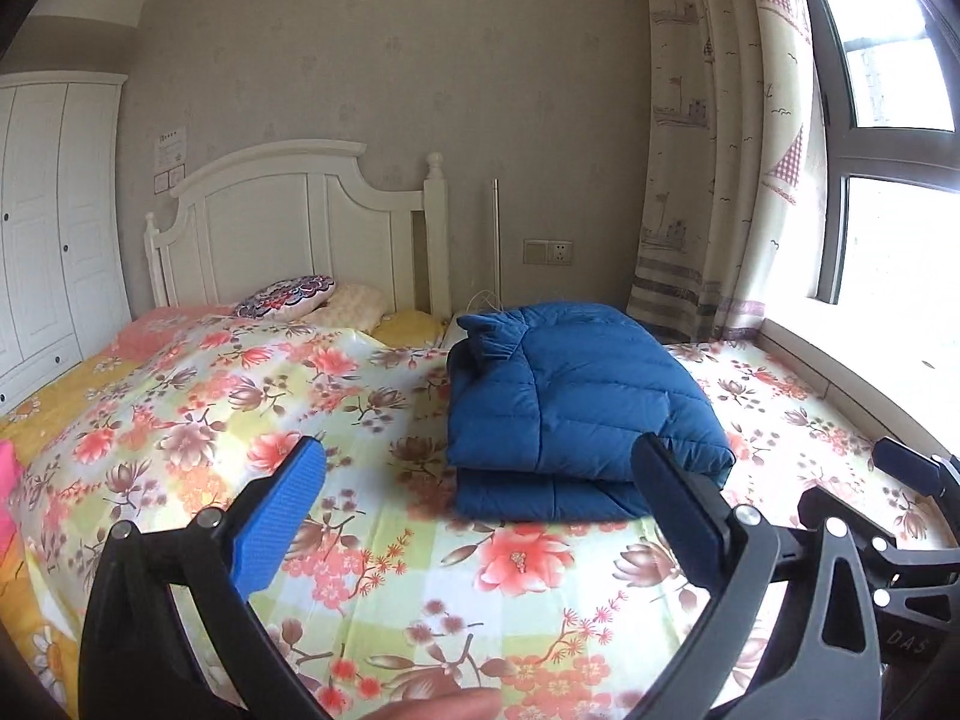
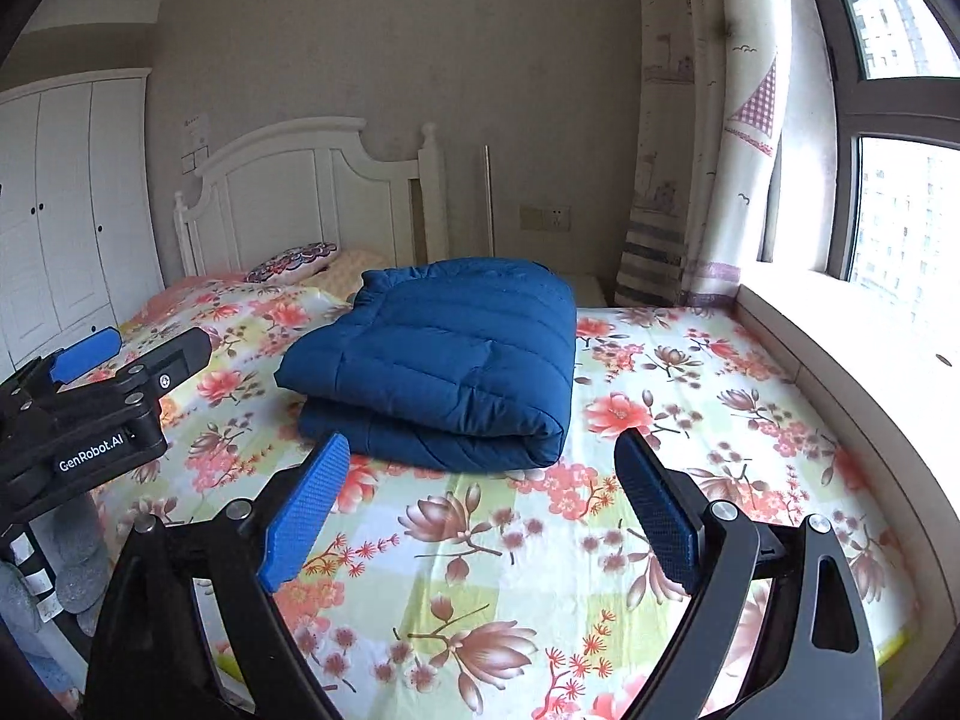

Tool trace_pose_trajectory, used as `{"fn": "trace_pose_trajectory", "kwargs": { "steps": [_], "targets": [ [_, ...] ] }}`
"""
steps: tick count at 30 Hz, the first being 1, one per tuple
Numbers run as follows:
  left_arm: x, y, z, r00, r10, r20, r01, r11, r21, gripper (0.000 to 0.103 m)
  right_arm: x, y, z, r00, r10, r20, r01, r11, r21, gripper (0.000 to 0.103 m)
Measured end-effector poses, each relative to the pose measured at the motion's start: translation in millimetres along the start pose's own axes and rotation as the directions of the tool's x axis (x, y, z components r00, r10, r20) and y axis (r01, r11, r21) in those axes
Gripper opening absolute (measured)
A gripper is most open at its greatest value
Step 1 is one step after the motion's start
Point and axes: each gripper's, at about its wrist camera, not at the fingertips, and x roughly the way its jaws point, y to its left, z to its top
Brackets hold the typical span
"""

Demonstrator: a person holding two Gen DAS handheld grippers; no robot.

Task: Fold large clothes

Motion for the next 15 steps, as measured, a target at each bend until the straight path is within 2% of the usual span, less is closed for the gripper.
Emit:
{"fn": "trace_pose_trajectory", "kwargs": {
  "steps": [15],
  "targets": [
    [3.3,-3.5,-3.3,1.0,0.005,-0.016,-0.005,1.0,0.022,0.101,-8.4,-4.6,2.7,1.0,0.007,0.003,-0.007,1.0,0.028,0.087]
  ]
}}
